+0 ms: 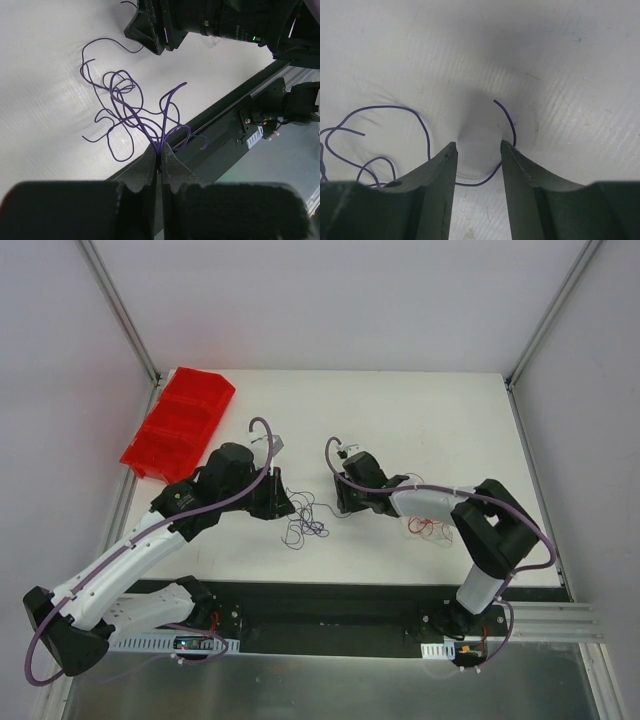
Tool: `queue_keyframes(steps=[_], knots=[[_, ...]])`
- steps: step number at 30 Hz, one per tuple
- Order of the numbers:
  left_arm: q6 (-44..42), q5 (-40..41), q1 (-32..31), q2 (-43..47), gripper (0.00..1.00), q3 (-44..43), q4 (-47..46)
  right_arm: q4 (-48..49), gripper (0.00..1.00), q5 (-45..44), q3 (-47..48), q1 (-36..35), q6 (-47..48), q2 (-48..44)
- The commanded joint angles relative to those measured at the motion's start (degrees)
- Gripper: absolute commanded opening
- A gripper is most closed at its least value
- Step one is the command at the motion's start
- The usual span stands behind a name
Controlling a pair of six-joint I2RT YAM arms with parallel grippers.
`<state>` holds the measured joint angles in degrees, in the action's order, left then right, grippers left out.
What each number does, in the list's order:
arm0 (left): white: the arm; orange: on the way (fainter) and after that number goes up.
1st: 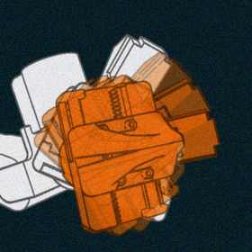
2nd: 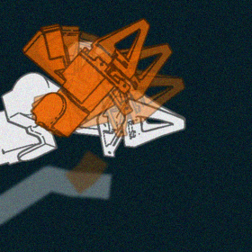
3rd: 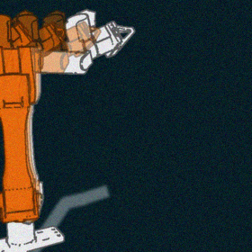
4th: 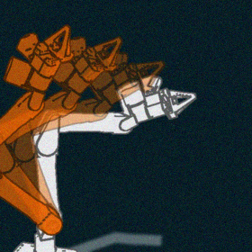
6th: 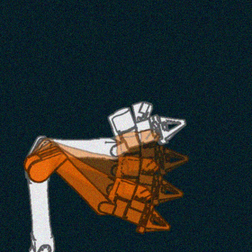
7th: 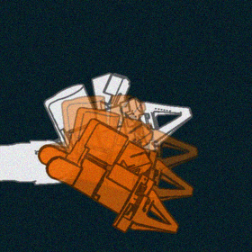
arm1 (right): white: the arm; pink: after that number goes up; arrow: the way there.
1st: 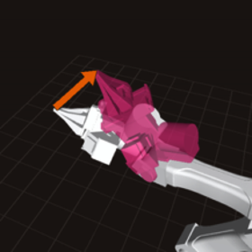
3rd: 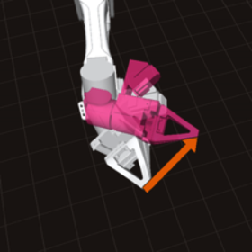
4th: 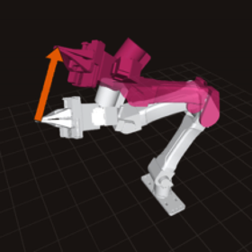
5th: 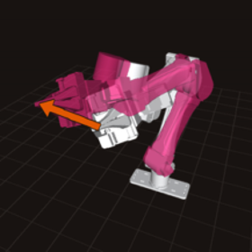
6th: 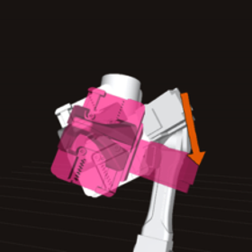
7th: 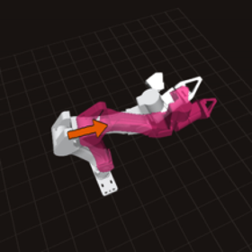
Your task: Untangle the cables
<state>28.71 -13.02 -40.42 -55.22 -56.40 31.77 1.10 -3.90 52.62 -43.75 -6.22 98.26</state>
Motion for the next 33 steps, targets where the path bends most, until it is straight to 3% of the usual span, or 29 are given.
queue_keyframes(steps=[1,11,20,27,28,30,33], knots=[[1.09,-0.61,0.35,1.08,0.0,0.33,-1.45,-2.41,0.43,-3.74,1.43,-0.02,0.94,-1.84],[0.82,-0.96,0.26,0.73,0.0,0.42,-1.53,0.74,0.55,0.91,-4.63,3.83,0.86,-10.81],[0.47,-1.57,0.35,0.73,0.0,0.59,-1.53,4.08,0.56,8.21,-2.0,4.29,3.49,-3.69],[0.38,-1.57,0.26,1.08,0.0,1.56,-1.62,3.82,0.55,0.86,0.37,0.42,1.48,1.23],[0.38,-1.57,0.26,1.17,0.0,1.56,-1.71,2.95,0.53,-0.83,1.25,0.07,1.21,2.1],[0.38,-0.96,0.26,1.34,0.0,1.65,-1.71,1.54,0.37,-5.39,2.22,-0.72,0.42,2.9],[0.47,4.21,0.26,1.43,0.0,2.52,-1.8,-0.83,0.0,-11.9,3.19,-0.73,-0.28,0.63]])
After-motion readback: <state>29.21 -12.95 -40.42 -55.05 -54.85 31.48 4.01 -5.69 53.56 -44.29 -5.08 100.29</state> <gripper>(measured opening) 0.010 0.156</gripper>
